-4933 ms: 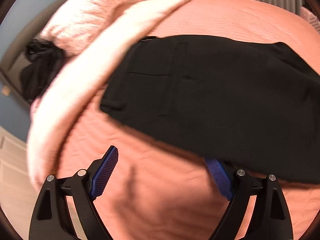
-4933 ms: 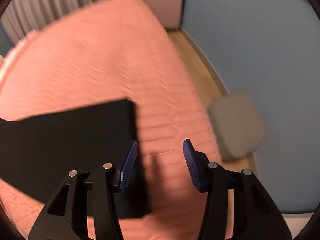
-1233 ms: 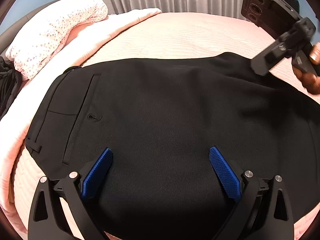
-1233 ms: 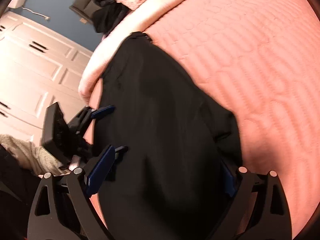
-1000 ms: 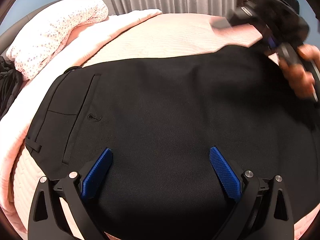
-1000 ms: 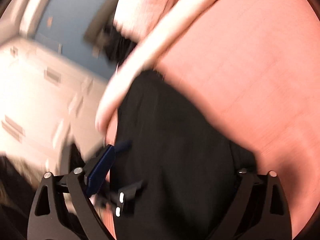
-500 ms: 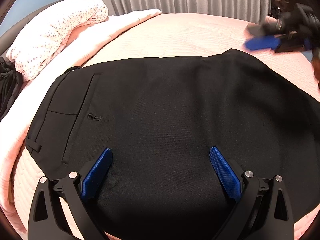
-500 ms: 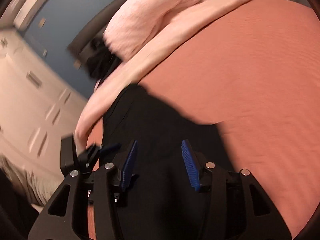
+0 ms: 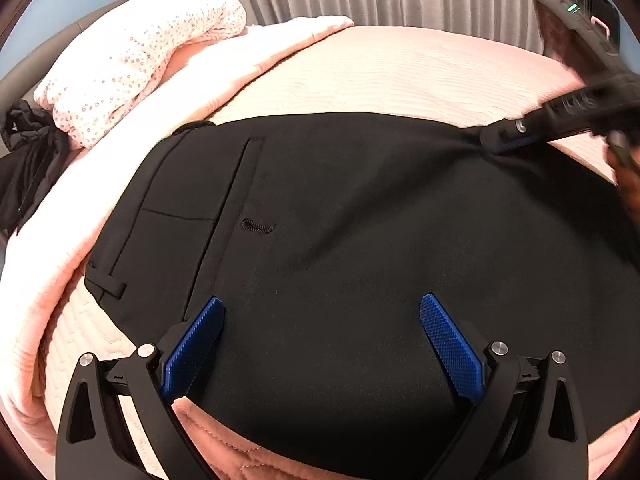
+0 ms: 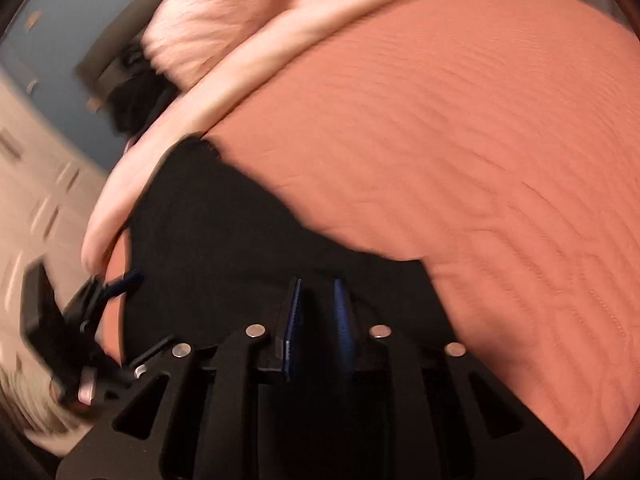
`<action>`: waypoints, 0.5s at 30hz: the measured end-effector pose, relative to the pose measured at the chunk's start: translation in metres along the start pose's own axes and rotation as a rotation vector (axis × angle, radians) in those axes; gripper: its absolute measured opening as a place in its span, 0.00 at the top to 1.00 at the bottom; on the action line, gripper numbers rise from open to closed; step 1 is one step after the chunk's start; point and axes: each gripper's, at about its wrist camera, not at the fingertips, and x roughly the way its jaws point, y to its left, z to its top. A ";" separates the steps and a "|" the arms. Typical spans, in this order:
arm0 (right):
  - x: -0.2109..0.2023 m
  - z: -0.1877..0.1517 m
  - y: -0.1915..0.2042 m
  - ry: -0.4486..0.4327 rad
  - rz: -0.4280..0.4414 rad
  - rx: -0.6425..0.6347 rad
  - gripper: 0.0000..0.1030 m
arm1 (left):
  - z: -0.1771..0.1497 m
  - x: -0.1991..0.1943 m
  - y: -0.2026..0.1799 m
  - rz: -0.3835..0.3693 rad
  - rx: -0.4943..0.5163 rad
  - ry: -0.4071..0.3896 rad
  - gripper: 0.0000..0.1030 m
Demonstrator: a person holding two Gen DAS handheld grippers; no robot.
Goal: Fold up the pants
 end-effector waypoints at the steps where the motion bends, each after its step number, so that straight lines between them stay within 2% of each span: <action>1: -0.028 0.004 -0.006 -0.131 -0.112 0.044 0.90 | 0.001 0.000 0.002 -0.007 0.000 0.008 0.05; 2: -0.045 0.005 -0.004 -0.189 -0.124 0.051 0.88 | 0.003 0.000 0.004 -0.013 0.002 0.020 0.05; 4: -0.065 -0.008 0.008 -0.191 -0.057 0.038 0.88 | 0.008 -0.003 0.008 0.006 0.004 0.030 0.07; 7: -0.094 -0.061 0.024 -0.199 -0.106 -0.019 0.88 | 0.029 -0.012 0.009 0.048 0.043 -0.043 0.08; 10: -0.095 -0.089 0.017 -0.191 -0.183 -0.016 0.88 | 0.064 -0.004 0.007 0.063 0.082 -0.090 0.06; 12: -0.079 -0.077 0.015 -0.174 -0.197 -0.013 0.88 | 0.090 0.019 0.008 0.092 0.083 -0.052 0.06; 13: -0.076 -0.071 0.019 -0.179 -0.196 -0.003 0.88 | 0.099 0.039 0.013 0.140 0.076 -0.002 0.05; 15: -0.055 -0.046 0.024 -0.179 -0.189 0.002 0.88 | 0.106 0.066 0.028 0.173 0.029 0.067 0.05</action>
